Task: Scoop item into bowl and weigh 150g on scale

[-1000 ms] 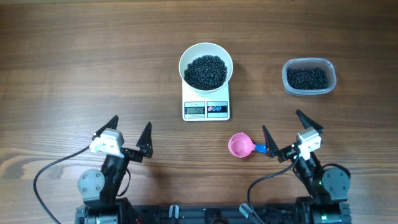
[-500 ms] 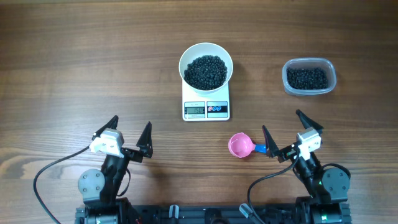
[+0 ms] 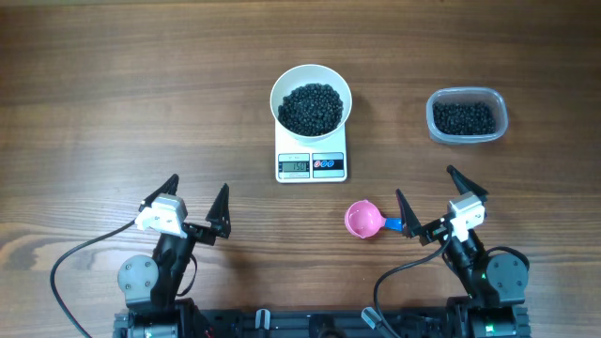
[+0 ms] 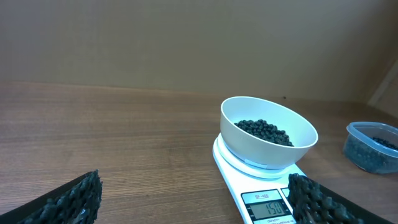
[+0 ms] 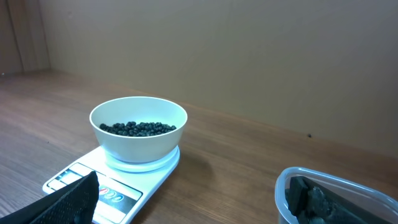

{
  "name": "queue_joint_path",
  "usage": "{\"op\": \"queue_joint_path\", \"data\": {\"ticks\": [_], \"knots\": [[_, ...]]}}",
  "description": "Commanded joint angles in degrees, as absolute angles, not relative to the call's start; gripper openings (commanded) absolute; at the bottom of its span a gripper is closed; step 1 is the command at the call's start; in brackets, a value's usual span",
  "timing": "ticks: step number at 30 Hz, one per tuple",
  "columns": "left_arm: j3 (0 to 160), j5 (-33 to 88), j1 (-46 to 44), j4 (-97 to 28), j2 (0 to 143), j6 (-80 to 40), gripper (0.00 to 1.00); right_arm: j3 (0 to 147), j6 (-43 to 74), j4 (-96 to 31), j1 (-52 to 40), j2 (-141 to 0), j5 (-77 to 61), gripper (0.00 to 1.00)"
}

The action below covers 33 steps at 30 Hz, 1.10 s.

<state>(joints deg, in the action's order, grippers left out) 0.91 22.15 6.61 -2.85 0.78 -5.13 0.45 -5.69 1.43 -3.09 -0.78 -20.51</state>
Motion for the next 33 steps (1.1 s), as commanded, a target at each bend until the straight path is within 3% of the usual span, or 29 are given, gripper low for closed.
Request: {"op": "queue_joint_path", "data": {"ticks": [1,6,33], "knots": [[0.32,21.56,5.56,-2.55,0.12,-5.63,1.00,0.32,-6.04,1.76,-3.38,-0.21,-20.12,1.00],[0.32,21.56,2.02,-2.55,0.12,-5.63,1.00,0.32,-6.02,1.76,-3.36,-0.21,-20.12,1.00],[0.32,21.56,4.62,-2.55,0.12,-5.63,1.00,0.32,-6.04,1.76,-3.38,-0.21,-20.12,1.00]]}}
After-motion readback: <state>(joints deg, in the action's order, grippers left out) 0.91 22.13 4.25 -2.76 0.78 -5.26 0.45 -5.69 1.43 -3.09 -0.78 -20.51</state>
